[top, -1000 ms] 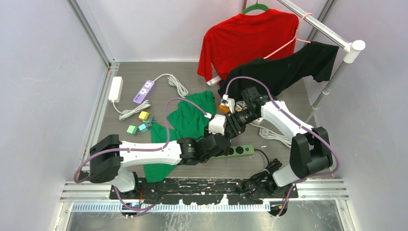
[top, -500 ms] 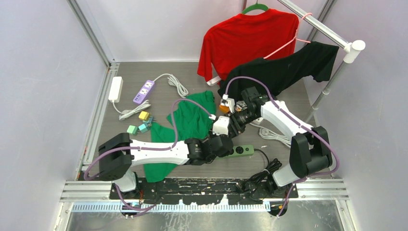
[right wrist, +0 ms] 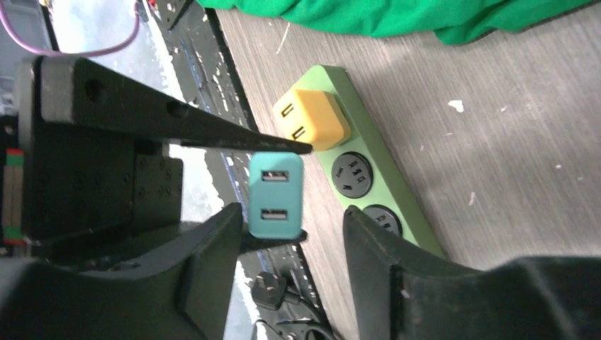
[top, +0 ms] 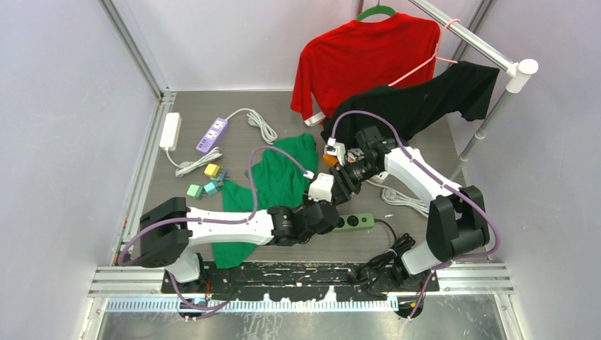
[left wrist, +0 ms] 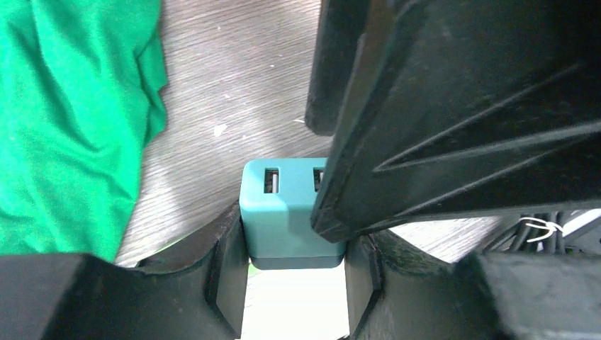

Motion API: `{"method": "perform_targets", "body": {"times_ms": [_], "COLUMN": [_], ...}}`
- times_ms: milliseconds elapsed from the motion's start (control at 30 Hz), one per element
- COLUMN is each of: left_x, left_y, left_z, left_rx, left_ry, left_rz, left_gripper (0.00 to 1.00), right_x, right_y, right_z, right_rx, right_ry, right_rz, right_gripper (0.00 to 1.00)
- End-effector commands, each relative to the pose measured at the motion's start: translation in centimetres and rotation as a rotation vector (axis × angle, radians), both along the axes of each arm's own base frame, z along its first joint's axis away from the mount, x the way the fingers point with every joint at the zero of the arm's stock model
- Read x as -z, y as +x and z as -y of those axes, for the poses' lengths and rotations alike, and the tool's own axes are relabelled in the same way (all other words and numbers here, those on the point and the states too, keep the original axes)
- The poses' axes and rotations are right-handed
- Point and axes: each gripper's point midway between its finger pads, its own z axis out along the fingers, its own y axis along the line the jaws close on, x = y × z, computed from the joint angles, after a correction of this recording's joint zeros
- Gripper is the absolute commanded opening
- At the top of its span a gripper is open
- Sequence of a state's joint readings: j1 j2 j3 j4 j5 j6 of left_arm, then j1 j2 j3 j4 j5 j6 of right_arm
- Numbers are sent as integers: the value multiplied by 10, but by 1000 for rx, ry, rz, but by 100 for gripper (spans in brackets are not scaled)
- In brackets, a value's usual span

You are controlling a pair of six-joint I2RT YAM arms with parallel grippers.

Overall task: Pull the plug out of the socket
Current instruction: Place the plug at the center of the board.

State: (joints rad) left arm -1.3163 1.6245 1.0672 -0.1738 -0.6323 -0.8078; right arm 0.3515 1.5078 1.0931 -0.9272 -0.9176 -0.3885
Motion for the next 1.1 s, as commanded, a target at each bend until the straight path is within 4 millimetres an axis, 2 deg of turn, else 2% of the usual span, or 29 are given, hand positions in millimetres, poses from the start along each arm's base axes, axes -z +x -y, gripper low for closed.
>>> {"method": "perform_targets", "body": {"times_ms": [0,33,233,567,700,867,1067], "left_x": [-27,-27,-31,-32,-27,-19,1], "left_y": [19,19,22,31,37,46,52], "left_z": [-27,-31,-61,-124,-148,-188,-234], "left_rx": [-106,-112,-162,-322,-396,-521,-647], "left_ry": [-8,0,88,283,323,356,369], "left_rz": [101,104,134,203,182,114,1], "left_gripper": [0,0,0,0,0,0,0], "right_x": [-19,-19,-18,-16,-14,-13,-12], "right_y": [-6,-6,-6,-3,-2,-1,-1], "right_z": [-2,-2,-2,-1,-1,0,0], "right_rx": [-42,-43,-45,-33,-30,-26,-25], "right_ry": [39,41,35,18,12,5,3], "right_rz": [16,17,17,12,12,11,12], "right_gripper": [94,100,100,100,99,99,100]}}
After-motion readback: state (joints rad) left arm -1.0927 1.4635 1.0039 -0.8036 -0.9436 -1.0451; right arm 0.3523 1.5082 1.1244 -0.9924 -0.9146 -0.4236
